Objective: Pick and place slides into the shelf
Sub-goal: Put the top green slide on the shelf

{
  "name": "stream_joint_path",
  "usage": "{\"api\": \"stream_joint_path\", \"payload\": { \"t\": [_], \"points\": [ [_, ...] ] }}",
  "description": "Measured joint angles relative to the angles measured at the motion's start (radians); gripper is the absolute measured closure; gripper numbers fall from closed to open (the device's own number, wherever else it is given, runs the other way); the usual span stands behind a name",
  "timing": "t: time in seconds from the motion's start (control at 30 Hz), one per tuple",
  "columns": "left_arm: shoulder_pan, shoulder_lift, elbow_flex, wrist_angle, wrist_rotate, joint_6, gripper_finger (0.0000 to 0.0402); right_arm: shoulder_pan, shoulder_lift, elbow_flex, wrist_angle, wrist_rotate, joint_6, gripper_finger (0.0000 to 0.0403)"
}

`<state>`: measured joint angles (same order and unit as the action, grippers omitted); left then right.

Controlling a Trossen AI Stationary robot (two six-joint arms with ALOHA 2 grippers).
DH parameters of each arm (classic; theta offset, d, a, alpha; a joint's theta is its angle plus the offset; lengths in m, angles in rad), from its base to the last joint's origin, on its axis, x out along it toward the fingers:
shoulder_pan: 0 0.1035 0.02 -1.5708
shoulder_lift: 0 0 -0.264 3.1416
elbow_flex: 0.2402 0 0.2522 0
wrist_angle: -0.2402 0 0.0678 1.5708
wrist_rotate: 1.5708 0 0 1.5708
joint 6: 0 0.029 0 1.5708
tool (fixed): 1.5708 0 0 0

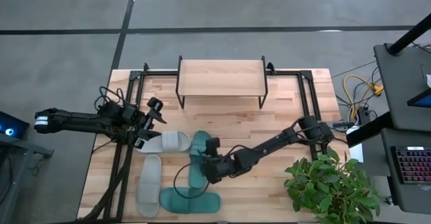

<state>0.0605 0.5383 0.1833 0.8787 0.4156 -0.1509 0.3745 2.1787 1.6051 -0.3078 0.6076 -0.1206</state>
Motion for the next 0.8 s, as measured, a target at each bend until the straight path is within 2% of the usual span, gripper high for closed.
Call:
{"api": "stream_joint_path", "payload": {
  "t": [0.1,0.2,0.3,0.4,0.6,0.8],
  "points": [
    [0.0,-0.001,0.0,0.001,0.0,0.0,0.0223,0.004,0.003,0.0,0.001,0.088,-0.004,0.0211],
    [0.0,0.0,0.0,-0.001,0.0,0.0,0.0223,0.005,0.005,0.0,-0.001,0.088,-0.011,0.0211],
    [0.0,0.001,0.0,0.0,0.0,0.0,0.0223,0.005,0.005,0.0,0.001,0.021,-0.01,0.0211],
    [0.0,0.0,0.0,-0.001,0.0,0.0,0.0223,0.007,0.005,0.0,0.0,0.006,0.005,0.0211],
    [0.0,0.001,0.0,-0.005,0.0,0.0,0.0223,0.004,0.014,-0.001,0.003,0.009,0.003,0.0211],
    [0.0,0.0,0.0,-0.006,0.0,0.0,0.0223,-0.007,0.071,-0.003,0.01,0.085,-0.057,0.0211]
  ]
}}
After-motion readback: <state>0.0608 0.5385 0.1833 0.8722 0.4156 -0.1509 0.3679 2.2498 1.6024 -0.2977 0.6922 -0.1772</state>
